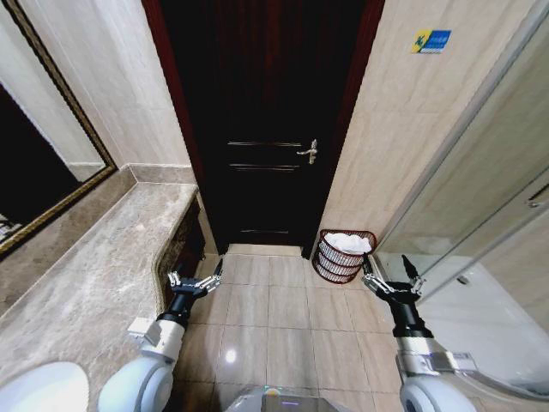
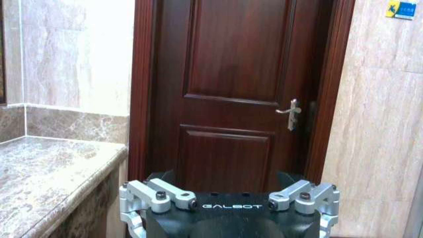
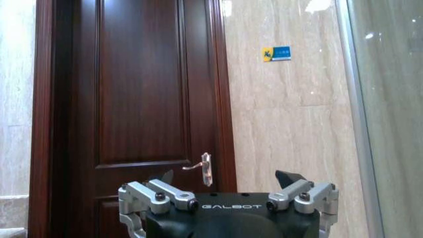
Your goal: Discard the used towel into the hamper.
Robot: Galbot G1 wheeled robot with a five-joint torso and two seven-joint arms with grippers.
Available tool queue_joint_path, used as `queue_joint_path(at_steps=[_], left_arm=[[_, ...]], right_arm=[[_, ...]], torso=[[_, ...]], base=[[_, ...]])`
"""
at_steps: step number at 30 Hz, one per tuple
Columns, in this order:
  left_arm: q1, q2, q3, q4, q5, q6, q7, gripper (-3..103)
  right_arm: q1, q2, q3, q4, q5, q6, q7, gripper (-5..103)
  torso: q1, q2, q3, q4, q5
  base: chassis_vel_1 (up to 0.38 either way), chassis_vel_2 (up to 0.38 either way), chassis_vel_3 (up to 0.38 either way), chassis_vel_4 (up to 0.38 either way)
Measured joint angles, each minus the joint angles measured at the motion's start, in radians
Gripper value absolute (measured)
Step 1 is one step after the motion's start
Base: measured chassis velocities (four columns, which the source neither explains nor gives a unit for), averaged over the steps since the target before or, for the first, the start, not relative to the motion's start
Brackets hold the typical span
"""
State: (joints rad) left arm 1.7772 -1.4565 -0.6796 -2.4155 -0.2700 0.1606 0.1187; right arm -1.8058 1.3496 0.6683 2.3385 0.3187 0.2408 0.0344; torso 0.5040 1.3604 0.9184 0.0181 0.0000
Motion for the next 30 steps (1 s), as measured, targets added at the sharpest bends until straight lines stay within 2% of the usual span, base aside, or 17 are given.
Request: queue_joint_path(at_steps=[30], left_arm=[[0.000,0.000,0.000,0.000,0.000,0.000,0.000,100]], right_arm=[[0.000,0.000,0.000,0.000,0.000,0.000,0.000,100]], torso=[[0.000,0.000,0.000,0.0000,0.0000]], base=[[0.000,0.000,0.000,0.000]])
